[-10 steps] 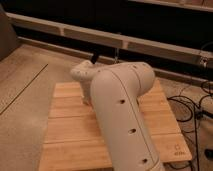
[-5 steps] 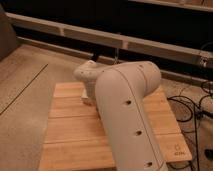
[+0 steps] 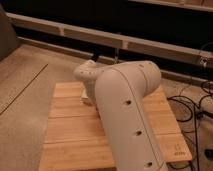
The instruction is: Place the pepper on the white sponge
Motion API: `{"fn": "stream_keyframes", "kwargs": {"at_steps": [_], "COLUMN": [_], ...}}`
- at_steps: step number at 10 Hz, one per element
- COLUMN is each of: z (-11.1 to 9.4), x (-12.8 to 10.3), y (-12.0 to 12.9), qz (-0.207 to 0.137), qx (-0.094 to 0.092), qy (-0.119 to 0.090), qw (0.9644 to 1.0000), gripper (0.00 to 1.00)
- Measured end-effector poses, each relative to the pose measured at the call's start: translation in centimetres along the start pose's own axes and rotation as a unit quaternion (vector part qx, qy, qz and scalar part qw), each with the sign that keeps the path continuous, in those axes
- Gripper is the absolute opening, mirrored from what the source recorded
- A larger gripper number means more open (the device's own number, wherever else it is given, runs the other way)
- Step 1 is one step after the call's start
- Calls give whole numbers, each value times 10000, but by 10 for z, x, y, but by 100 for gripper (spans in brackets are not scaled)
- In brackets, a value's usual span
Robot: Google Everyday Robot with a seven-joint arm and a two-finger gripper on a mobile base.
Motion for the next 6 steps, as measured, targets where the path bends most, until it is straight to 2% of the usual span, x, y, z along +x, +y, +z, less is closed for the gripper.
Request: {"fn": "stream_keyframes", "kwargs": {"at_steps": [2,4,6], "z": [0,0,0], "x": [0,0,0], "y": [0,0,0], "qz": [2,3,4], "qx": [0,0,-1], "qy": [1,1,2], "qw": [10000,10000,10000], "gripper": [36,59,75]}}
